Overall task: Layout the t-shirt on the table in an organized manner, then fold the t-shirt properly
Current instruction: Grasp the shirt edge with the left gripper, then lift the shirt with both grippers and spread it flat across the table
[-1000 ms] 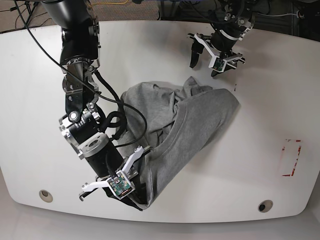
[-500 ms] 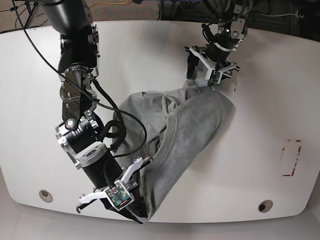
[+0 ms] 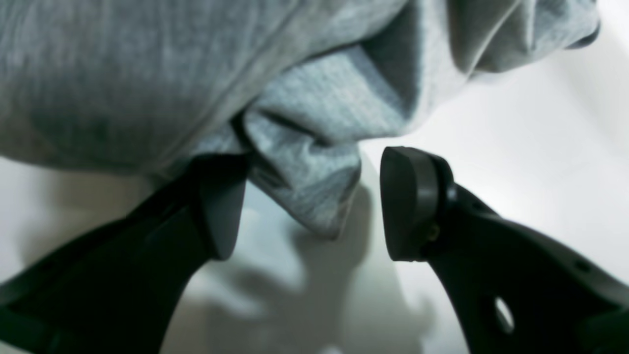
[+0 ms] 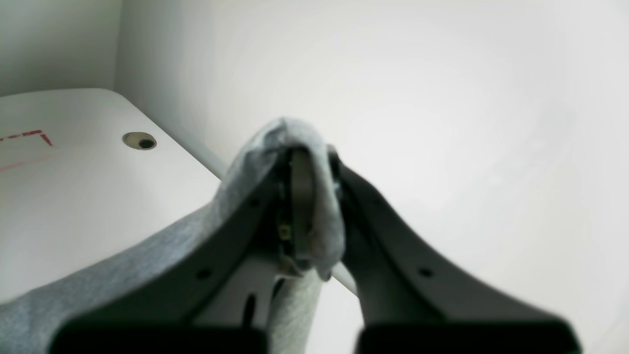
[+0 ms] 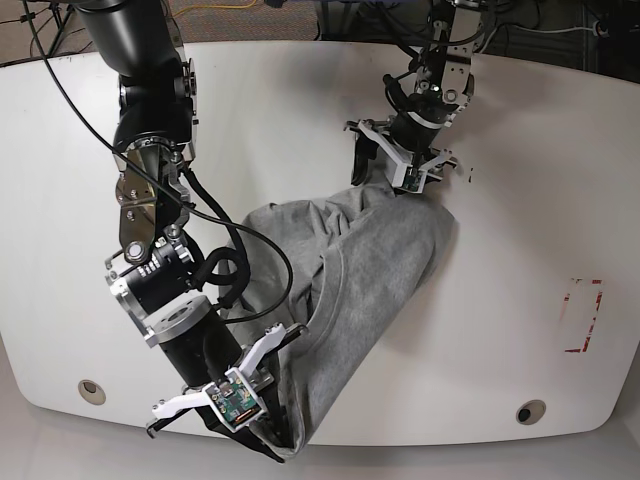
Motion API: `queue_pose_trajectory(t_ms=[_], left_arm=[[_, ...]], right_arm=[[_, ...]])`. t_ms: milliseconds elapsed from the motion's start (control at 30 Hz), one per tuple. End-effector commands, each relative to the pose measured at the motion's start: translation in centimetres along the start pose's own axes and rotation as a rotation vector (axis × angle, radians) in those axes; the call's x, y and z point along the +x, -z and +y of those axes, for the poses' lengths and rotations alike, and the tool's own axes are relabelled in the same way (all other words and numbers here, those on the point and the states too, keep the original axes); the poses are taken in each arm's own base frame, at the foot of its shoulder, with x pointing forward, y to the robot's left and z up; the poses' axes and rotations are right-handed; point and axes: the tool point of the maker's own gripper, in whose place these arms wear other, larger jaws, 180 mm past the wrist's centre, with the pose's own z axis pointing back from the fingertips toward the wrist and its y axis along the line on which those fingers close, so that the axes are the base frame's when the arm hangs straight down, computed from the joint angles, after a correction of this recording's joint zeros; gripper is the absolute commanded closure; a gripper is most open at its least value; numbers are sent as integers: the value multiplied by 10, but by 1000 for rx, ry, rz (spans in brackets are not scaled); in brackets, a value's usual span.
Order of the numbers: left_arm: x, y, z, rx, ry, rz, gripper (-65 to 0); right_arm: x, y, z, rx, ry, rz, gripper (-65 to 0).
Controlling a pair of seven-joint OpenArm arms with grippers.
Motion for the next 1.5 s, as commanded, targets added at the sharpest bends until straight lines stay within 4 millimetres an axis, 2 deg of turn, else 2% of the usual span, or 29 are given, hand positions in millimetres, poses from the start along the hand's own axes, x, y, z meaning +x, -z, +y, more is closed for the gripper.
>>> queue_pose_trajectory(t_ms=[0,100,167,200,233,333,433,633,800,967,1067,1133,1400,1467], left_arm=[[-18,3,-8,-14,-16,75,-353],[-21,4,-8,-14,-17,83,-194],[-21,4,-7,-14,-16,86,-56],[-22,4,-7,-14,-16,89,-8],[-24,4,-7,-12,-17,94,0],[-24,4,-6,-9,-18,94,-19],[-23,3,-1,1,-20,92,-1],[7,-6,21,60,-19,10,-6],[27,-24,49,108,54,3,-6],[76,-50,64,155,142,-43,-6],[96,-62,74,192,168,-64,-6],[118,-69,87,231,189,-100,-6],[179,-85,127,332,241,-171,-6],[196,-91,144,382,234,-186,-6]], right_arm=[[22,-1,-10,-25,-13,-72,0],[20,-1,-10,-25,-12,-67,0],[20,-1,-9,-25,-11,-66,0],[20,-1,-9,-26,-12,-65,0],[19,-1,-10,-28,-15,-63,0],[19,-1,-12,-34,-18,-60,0],[18,-2,-18,-49,-19,-57,0],[13,-9,-47,-126,-5,-37,0],[9,-11,-69,-175,-8,4,0],[7,-17,-93,-213,-52,29,0],[1,-18,-105,-231,-63,52,0],[2,-20,-119,-262,-58,53,0],[4,-22,-168,-349,-44,65,0],[7,-22,-179,-365,-52,65,0]])
